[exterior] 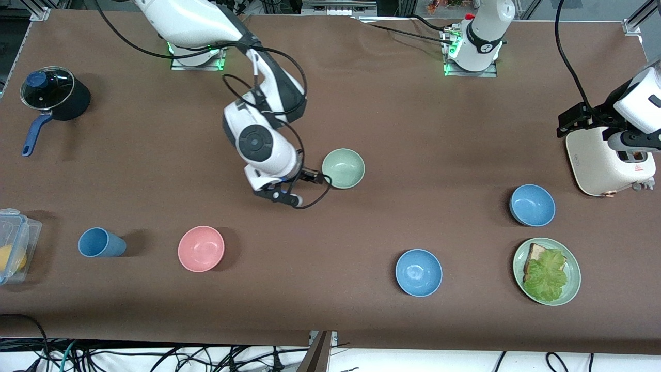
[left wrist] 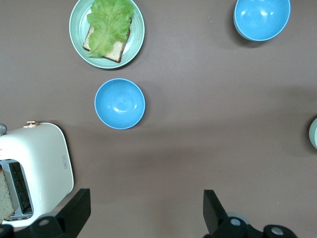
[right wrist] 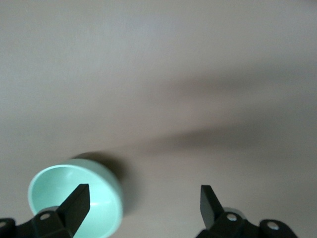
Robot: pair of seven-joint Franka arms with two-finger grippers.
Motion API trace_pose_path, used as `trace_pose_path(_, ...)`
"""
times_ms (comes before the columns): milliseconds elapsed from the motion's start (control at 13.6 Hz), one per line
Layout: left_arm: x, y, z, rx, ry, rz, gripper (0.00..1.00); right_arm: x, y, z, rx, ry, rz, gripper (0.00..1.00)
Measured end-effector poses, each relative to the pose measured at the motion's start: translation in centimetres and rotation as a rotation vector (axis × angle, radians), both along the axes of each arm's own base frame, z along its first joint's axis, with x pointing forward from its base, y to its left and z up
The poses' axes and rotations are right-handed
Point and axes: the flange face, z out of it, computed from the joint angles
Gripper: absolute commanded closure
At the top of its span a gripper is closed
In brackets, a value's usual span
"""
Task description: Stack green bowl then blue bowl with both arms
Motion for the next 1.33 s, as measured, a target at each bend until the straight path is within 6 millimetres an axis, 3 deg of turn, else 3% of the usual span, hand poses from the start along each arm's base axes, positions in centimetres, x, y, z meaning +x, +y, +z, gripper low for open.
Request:
trace_pose_path(295,0.0,0.0,-0.1,0.0,0.003,0.0,0.0,5.0,-11.2,4.4,0.003,-0.03,0.174,0.01)
trace_pose_path(737,0.0,0.2,-0.2,0.0,0.007,0.003,0.0,7.4,-24.3,7.8,-0.052,-0.015,0.338,0.01)
trace_pose_path(885,0.0,0.2,-0.2,0.0,0.011,0.003,0.0,7.3,-27.5,10.1,-0.063,-0.016,0.343,0.01)
trace_pose_path(1032,0.0,0.2,-0.3,0.0,0.012,0.004,0.0,6.7,-29.8,13.7,-0.067,-0.034,0.32,0.01)
trace_pose_path(1327,-0.2,0.3,-0.4,0.0,0.026,0.006,0.0,3.6,-32.4,20.1,-0.041,-0.016,0.292,0.01)
